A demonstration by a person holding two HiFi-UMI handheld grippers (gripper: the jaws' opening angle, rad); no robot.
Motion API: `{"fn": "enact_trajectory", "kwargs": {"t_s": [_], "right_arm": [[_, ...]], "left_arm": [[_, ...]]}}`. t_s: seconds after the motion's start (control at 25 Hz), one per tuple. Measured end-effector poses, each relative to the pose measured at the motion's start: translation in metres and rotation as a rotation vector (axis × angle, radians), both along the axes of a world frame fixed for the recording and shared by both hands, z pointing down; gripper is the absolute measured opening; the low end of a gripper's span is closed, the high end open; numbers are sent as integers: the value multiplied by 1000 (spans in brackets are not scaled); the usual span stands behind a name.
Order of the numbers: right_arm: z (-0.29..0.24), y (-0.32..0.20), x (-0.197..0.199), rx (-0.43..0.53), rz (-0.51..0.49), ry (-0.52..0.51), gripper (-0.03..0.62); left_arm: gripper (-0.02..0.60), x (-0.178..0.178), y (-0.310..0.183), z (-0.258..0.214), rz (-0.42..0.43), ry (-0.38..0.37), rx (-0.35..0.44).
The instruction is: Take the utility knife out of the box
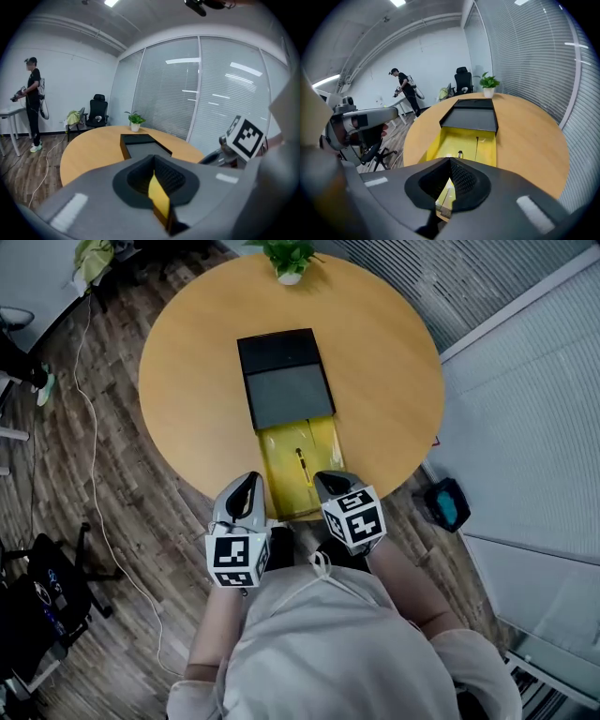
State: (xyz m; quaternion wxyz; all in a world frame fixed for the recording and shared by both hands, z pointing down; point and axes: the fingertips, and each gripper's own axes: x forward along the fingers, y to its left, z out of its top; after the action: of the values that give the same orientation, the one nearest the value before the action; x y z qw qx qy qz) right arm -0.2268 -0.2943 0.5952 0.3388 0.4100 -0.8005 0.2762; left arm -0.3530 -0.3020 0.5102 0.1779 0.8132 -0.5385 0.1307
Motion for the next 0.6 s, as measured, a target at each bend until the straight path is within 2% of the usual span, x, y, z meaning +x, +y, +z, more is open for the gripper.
{"fn": "enact_trajectory", "kwargs": {"t_s": [0.16, 0.2, 0.24, 0.6], "right_arm": [[38, -11, -7, -53, -4, 87, 6], [48, -13, -8, -71, -8, 101, 69], [57, -15, -10, -94, -11, 110, 106], [108, -35, -24, -230, 74, 143, 112]], "left_arm": [[5, -8, -7, 31, 22, 19, -52], [6, -10, -8, 40, 23, 26, -68], [5, -12, -10, 47, 23, 34, -84], [6, -34, -13, 82, 40, 44, -161]]}}
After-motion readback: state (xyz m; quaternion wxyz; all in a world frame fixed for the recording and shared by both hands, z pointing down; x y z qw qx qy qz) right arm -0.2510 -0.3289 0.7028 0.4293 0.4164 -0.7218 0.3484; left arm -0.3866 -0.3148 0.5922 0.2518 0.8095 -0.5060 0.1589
